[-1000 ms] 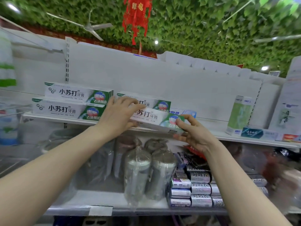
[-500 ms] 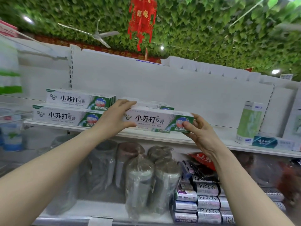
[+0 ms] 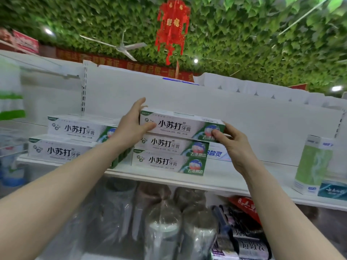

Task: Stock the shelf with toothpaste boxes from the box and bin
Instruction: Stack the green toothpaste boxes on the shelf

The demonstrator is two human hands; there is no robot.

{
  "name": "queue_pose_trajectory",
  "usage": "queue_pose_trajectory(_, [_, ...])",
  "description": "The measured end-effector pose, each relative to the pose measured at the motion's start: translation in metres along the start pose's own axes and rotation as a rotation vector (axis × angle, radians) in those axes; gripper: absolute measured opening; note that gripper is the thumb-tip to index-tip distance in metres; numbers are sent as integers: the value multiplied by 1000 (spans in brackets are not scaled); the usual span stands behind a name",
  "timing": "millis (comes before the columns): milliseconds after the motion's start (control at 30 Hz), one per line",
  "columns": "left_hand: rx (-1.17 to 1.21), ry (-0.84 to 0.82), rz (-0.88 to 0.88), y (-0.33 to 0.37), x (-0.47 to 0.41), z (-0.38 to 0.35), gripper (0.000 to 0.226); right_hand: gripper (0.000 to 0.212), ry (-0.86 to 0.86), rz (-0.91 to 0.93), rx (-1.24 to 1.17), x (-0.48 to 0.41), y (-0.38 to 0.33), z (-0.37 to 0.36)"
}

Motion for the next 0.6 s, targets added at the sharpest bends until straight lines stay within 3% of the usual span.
queue_pose_trajectory(233, [-144, -45, 154, -33, -37, -10, 66, 9, 43, -80, 256, -49, 27, -12])
queue_pose_trajectory(333, [-202, -41, 176, -44, -35, -12, 64, 22, 111, -84, 361, -48, 38, -13])
queue_pose_trajectory(433, [-216, 36, 137, -45, -31, -7, 63, 52, 305, -7, 566, -38, 34, -11])
queue_pose_trajectory(600, [-274, 163, -11, -42, -26, 1, 52, 47, 397, 121, 709, -28, 30, -21])
Point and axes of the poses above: each hand's wrist, its own x-axis away from the middle knuckle, its own z-axis out of the back of the hand, y = z × x, the point moved 6 cm from there along -x, towards the middle knuckle, and after that the axes turned 11 degrees about x, right-handed, at the moved point
